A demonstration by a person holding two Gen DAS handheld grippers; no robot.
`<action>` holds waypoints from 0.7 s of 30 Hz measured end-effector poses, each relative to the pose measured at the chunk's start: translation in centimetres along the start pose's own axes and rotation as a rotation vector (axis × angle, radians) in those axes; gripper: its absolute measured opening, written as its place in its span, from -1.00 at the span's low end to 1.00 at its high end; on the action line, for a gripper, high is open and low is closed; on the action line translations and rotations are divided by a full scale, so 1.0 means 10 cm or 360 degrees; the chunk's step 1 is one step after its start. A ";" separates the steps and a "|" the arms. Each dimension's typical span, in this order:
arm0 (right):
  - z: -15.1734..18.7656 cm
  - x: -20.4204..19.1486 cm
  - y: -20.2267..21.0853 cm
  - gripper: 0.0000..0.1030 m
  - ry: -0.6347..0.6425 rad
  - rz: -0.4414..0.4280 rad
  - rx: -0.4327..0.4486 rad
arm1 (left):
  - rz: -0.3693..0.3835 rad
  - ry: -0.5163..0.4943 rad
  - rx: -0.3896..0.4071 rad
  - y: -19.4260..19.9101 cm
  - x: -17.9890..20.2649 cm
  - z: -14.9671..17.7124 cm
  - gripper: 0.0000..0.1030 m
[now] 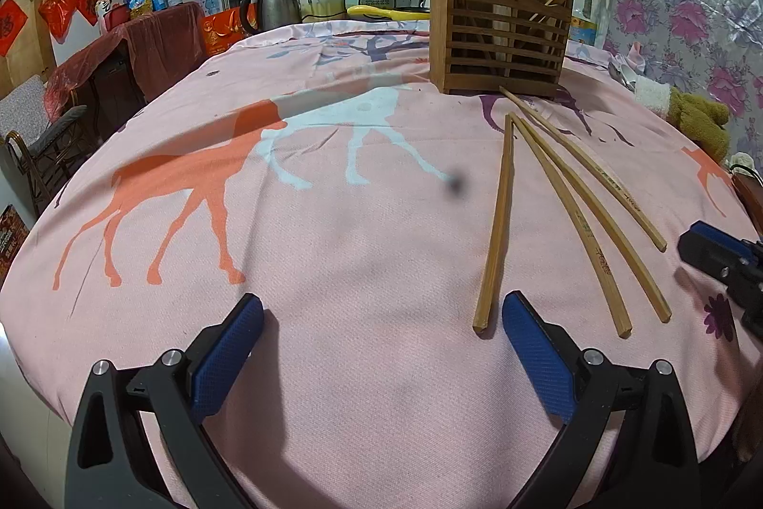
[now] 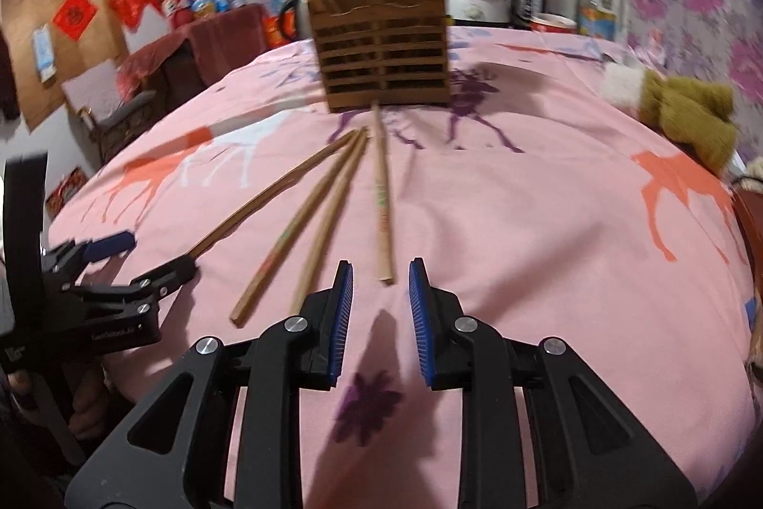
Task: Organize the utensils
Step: 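Grasp a chopstick with the right gripper while the left grasps another chopstick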
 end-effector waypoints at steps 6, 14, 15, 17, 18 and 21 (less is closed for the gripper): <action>-0.05 -0.10 -0.06 -0.54 0.0056 -0.0003 -0.0003 | 0.0000 0.0000 0.0000 0.00 0.00 0.00 0.92; -0.08 0.03 -0.19 -0.85 -0.0069 0.0015 -0.0104 | 0.0000 0.0000 0.0000 0.00 0.00 0.01 0.92; -0.08 0.04 -0.17 -0.85 -0.0075 -0.0006 -0.0094 | -0.0001 0.0000 0.0000 0.00 0.00 0.00 0.92; -0.08 0.04 -0.17 -0.85 -0.0075 -0.0010 -0.0090 | -0.0001 0.0000 0.0000 0.00 0.00 0.00 0.92; -0.09 0.04 -0.16 -0.85 -0.0075 -0.0011 -0.0082 | -0.0001 0.0000 0.0000 0.00 0.00 0.01 0.92; -0.10 0.04 -0.21 -0.83 -0.0087 0.0019 -0.0103 | 0.0000 -0.0001 0.0000 0.00 0.00 0.01 0.92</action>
Point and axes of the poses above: each gripper's, at about its wrist camera, not at the fingertips, and y roughly against the way its jaws point, x to its right, z to its underside, the point moved 1 cm from there along -y, roughly the way its jaws point, and after that the axes turned 14 degrees about -y, right-handed, at the moved point
